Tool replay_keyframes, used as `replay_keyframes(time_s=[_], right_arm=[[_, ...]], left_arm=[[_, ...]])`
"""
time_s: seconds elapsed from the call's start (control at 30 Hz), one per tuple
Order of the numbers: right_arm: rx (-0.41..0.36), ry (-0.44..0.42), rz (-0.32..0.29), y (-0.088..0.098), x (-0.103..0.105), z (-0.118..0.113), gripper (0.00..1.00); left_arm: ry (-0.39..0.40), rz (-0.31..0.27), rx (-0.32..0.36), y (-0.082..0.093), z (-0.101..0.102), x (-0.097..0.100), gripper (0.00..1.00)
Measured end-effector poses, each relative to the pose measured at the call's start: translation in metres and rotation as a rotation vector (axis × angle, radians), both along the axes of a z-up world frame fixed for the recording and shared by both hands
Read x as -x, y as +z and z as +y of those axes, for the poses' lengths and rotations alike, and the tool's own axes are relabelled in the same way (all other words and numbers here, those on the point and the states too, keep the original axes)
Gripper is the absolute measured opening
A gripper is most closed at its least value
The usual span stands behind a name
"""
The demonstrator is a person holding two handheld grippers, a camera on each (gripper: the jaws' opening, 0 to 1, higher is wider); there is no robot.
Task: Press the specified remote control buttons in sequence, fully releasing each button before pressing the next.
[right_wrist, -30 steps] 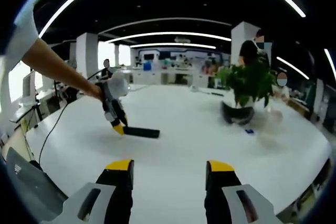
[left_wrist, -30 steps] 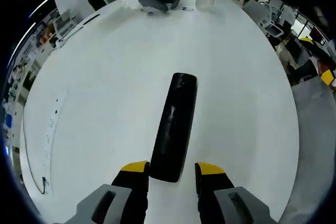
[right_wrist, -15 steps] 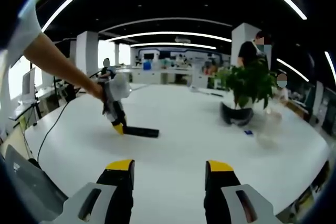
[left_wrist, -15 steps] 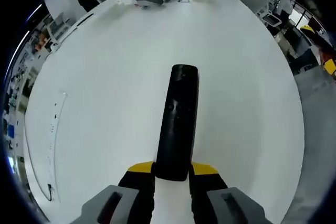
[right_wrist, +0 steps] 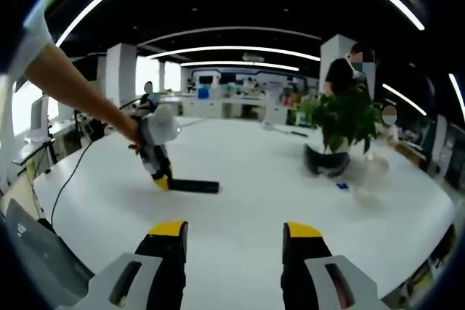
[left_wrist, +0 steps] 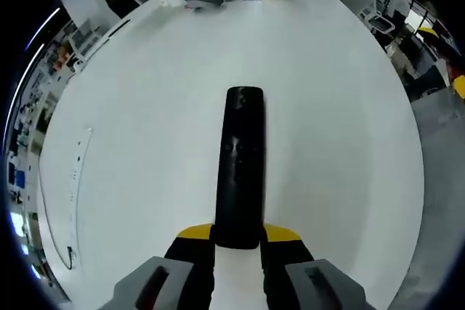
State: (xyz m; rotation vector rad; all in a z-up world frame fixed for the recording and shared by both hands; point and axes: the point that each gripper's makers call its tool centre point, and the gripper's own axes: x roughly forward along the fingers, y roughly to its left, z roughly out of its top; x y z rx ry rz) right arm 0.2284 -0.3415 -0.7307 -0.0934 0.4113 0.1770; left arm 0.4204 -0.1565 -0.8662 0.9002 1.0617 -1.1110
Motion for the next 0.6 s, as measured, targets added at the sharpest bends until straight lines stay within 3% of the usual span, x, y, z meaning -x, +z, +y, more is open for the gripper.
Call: replay_keyframes(time_s=[0.4,0.6], right_arm=[[-0.001,-0.008,-0.009,0.001,-0.001,-0.002,0.49],[-0.008,-0.004,-0.008,0.001,0.0,-0.001,0.45]], left_arm=[[0.0,-0.003,-0.035,-0.001,-0.002,0.015,0.23],[-0.003,0.01,-0.057,-0.002,-0.004,0.027,0.23]])
